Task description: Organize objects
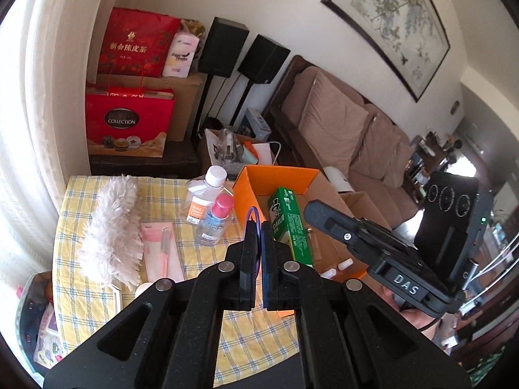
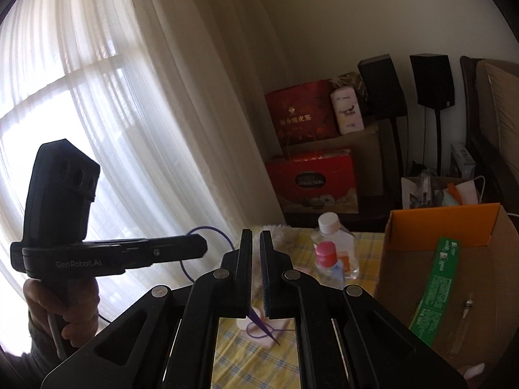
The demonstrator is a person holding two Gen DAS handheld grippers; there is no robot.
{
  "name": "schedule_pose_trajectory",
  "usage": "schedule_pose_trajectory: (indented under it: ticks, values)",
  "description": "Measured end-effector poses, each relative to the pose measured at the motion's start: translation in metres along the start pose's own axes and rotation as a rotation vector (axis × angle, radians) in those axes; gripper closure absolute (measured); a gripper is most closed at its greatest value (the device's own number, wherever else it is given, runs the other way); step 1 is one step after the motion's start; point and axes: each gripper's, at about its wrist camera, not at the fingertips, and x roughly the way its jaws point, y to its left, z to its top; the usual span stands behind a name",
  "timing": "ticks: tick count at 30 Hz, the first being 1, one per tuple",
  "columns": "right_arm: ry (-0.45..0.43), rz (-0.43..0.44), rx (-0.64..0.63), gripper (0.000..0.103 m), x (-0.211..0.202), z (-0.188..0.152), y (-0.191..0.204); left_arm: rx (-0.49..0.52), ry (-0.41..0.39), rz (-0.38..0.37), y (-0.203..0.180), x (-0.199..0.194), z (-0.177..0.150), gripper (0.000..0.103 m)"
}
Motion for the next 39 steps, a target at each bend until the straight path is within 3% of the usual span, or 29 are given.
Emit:
schedule_pose_trajectory:
  ticks: [7,9,11,16,17,19,24,29,39]
  values:
    - [0.164,-0.067,0.006,0.095,0.042,-0.037,-0.011,-0.035,0.016,0.043,0.021,-0.001,-0.019,0.101]
    - [0.203,-0.071,-0.002,0.088,0.053,-0.045,-0.008,-0.053,0.016,0.057,0.032,-0.004,-0.025,0.101]
    - [0.254,-0.083,-0.031,0.069,0.067,-0.056,-0.002,-0.081,0.009,0.067,0.046,-0.010,-0.031,0.101]
    - [0.369,-0.046,-0.057,0.066,0.100,-0.078,0.005,-0.135,-0.019,0.096,0.071,-0.021,-0.040,0.101]
    - [0.391,-0.037,-0.060,0.059,0.108,-0.084,0.006,-0.140,-0.022,0.103,0.075,-0.023,-0.041,0.101]
    - [0.413,-0.045,-0.083,0.052,0.119,-0.093,0.010,-0.145,-0.030,0.124,0.081,-0.027,-0.045,0.101]
    - [0.457,-0.025,-0.152,0.051,0.149,-0.108,0.022,-0.157,-0.036,0.152,0.095,-0.035,-0.052,0.101]
    - [0.462,-0.005,-0.285,0.037,0.163,-0.120,0.041,-0.176,-0.032,0.153,0.110,-0.038,-0.058,0.101]
    - [0.565,0.013,-0.492,0.034,0.187,-0.141,0.056,-0.202,-0.017,0.131,0.123,-0.033,-0.065,0.101]
